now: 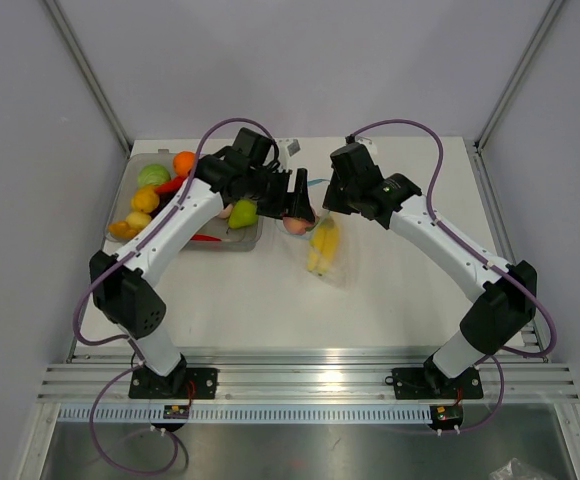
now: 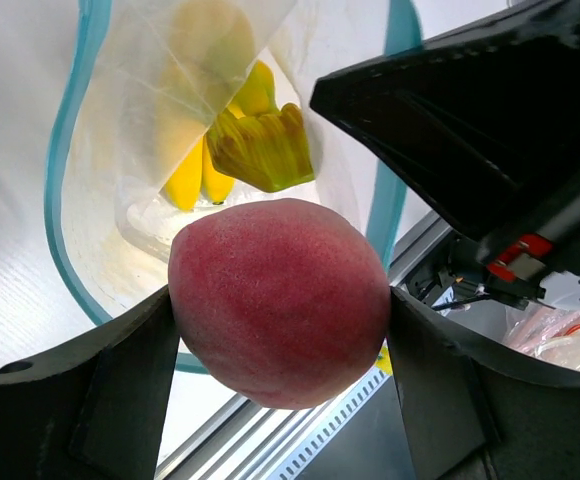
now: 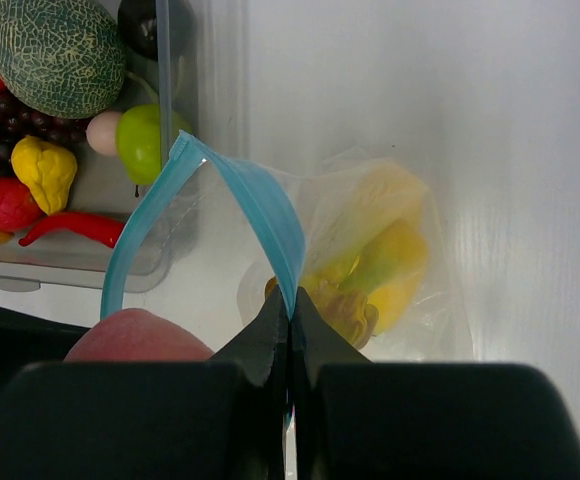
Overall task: Place the food in the zip-top bag and seal the zipper
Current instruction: Place the fake fruit in the zipper food storage bag.
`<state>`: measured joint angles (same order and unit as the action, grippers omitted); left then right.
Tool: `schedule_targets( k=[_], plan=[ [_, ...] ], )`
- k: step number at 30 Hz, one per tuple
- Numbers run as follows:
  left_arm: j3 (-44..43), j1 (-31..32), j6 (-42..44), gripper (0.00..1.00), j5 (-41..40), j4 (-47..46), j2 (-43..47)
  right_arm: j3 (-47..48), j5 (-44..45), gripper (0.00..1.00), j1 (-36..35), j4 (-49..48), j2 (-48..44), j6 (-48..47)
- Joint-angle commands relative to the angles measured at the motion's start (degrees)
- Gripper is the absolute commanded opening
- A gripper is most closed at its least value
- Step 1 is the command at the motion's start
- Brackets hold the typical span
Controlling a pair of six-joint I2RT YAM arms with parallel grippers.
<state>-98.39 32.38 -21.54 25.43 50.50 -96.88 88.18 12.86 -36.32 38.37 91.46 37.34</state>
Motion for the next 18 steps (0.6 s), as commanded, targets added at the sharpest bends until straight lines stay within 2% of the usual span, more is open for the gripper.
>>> schedule_targets(
  k=[1,8,9,12,13,14,18],
  plan=[
    [0.21,0.84,1.85,0.44,1.2,-0.41,-1.55,2.17,2.08,0.0,-0.6,-0.84,-2.95,0.54],
    [1.36,2.25,3.44,0.47,1.47,1.09,-3.84,2.7,1.9,0.0,-0.6,-1.1,-3.13,0.54],
    [1.44,2.42,3.26,0.53,1.29,1.0,-3.93,2.61,1.82,0.0,-0.6,-1.19,-3.13,0.63],
    [1.27,2.51,3.35,0.81,1.2,1.09,-3.4,2.08,1.81,0.0,-0.6,-1.28,-3.39,0.8],
    [0.66,2.51,3.52,0.93,1.2,1.87,-2.79,1.91,1.99,0.0,-0.6,-1.28,-3.39,0.89],
    [0.22,2.51,3.7,0.99,1.03,2.23,-2.35,1.82,2.08,0.0,-0.6,-1.28,-3.74,0.89],
    [-2.77,2.6,5.36,0.99,0.15,5.47,0.02,1.29,2.52,0.0,-0.6,-1.19,-4.18,0.89]
  ],
)
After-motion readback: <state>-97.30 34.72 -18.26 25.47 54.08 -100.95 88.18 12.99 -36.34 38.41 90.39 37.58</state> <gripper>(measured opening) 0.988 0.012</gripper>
